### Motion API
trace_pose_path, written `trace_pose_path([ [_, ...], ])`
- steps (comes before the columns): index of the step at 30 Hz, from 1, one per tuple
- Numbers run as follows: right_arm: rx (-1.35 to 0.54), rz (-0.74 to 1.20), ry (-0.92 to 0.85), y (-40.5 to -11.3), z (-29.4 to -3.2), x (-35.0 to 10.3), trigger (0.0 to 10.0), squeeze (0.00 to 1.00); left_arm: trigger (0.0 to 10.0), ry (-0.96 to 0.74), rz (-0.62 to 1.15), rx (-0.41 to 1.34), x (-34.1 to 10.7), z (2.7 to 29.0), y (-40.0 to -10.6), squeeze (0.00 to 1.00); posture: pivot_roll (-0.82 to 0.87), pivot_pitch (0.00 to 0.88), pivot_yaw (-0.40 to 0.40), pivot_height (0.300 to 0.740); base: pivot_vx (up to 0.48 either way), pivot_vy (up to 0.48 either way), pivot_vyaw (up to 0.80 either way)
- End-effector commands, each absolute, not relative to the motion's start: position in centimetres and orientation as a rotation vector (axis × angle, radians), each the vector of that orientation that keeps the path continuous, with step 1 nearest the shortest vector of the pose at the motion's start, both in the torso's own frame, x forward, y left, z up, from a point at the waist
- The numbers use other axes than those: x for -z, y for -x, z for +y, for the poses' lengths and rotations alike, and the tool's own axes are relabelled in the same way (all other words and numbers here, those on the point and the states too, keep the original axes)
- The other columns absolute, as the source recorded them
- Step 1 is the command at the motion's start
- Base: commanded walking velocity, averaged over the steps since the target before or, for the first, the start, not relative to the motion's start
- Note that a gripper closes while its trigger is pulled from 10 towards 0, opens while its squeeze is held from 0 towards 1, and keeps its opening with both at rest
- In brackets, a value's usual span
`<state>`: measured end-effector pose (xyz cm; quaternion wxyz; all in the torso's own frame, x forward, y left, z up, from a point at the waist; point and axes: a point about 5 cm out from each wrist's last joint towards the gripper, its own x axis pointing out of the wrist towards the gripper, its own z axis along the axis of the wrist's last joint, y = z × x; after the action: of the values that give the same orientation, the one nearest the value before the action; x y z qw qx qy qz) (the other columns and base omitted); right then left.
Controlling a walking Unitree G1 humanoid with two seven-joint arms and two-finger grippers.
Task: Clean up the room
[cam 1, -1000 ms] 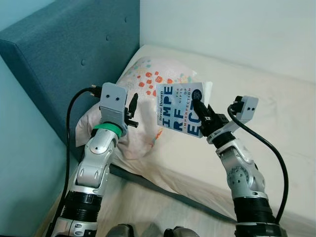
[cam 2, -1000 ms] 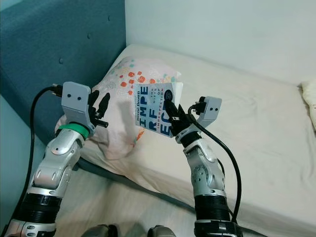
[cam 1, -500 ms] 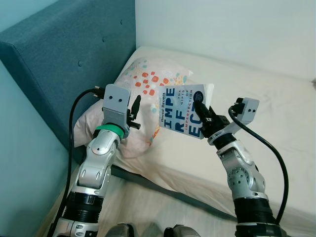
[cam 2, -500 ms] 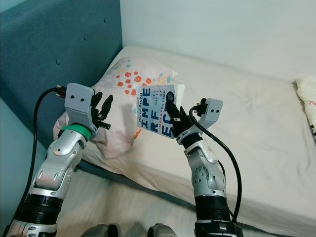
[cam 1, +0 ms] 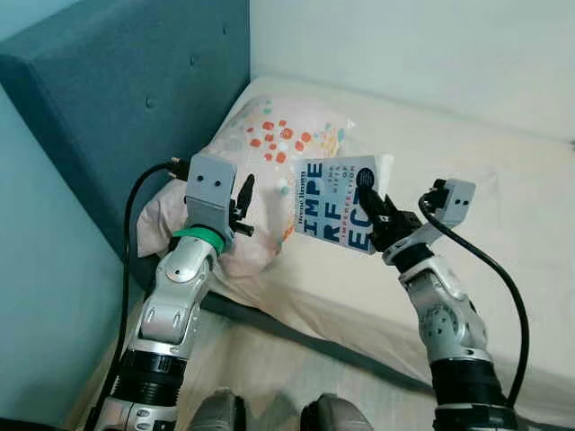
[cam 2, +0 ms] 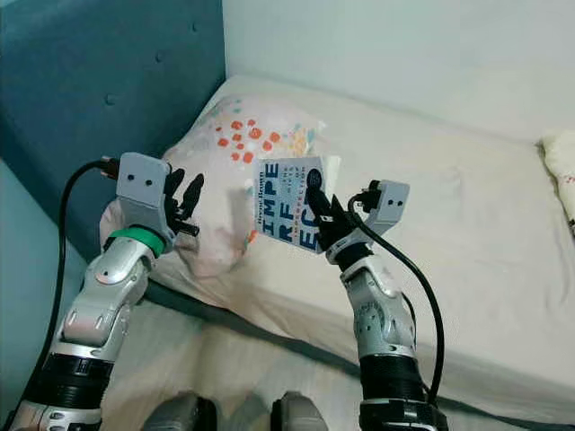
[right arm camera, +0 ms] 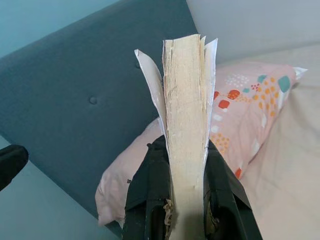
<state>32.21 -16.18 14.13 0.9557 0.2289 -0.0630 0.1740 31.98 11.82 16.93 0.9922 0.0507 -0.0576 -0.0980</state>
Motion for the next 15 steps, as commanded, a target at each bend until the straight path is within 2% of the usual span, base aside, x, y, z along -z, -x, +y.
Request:
trace_pose_path([
  [1,-0.329,-0.156,-0.455,-32.25,-16.82,-14.37,10.0,0.0,10.0,-0.106,-0.095,0.201,-16.5,11.77,-31.71,0.0,-0.03,0.02,0.023,0.635,0.0,0.0,0.0],
  [15,-0.338,-0.152,-0.427,-32.8,-17.45,-14.51,10.0,0.0,10.0,-0.11,-0.087,0.207,-16.29,11.77,-31.6,0.0,-0.03,0.025,0.028,0.58,0.0,0.0,0.0],
])
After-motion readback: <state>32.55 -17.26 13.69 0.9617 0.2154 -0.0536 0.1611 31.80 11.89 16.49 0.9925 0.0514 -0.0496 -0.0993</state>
